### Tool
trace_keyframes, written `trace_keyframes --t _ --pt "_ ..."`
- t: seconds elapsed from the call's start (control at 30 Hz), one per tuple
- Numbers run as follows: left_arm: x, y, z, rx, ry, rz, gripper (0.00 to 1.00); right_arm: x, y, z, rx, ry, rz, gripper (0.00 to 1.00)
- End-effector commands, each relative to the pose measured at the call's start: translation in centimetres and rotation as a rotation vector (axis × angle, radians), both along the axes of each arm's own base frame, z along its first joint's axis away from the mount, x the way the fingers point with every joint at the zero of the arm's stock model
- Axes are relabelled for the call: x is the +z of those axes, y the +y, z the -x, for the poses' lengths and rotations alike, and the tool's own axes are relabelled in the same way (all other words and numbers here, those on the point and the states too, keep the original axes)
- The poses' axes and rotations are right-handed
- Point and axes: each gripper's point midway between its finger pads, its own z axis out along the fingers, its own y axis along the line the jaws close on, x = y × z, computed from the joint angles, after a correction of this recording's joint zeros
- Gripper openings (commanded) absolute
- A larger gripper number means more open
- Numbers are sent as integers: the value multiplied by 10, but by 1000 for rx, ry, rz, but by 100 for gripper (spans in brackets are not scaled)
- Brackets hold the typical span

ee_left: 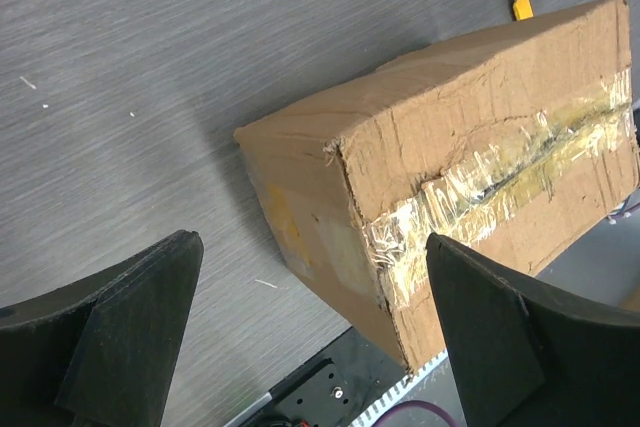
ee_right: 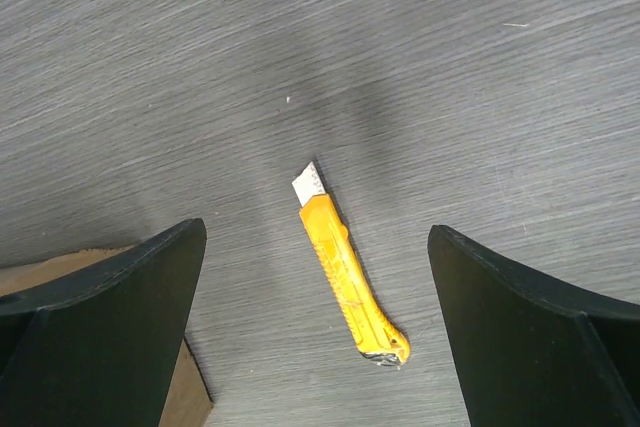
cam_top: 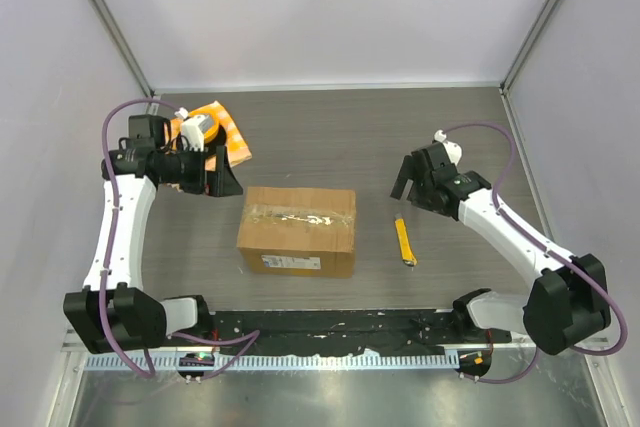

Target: Unpack the express box

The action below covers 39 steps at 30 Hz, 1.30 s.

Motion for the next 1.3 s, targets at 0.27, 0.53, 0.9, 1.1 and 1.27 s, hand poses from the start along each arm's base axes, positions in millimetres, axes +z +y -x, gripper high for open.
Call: trace_keyframes --t 0.27,0.53,0.9,1.1,1.27 --pt "-19 -7 6 -26 36 50 100 23 6 8 29 -164 54 98" --pt "-20 -10 16 -46 33 59 100 -11 27 43 51 -161 136 91" --pt "-11 -11 39 -89 10 37 100 -48 25 67 -19 -144 191 85" --pt "-6 -10 45 -108 -11 21 100 -69 20 74 -54 -131 179 81" --pt "-9 -8 40 -99 -11 6 100 -87 19 78 -73 -101 193 77"
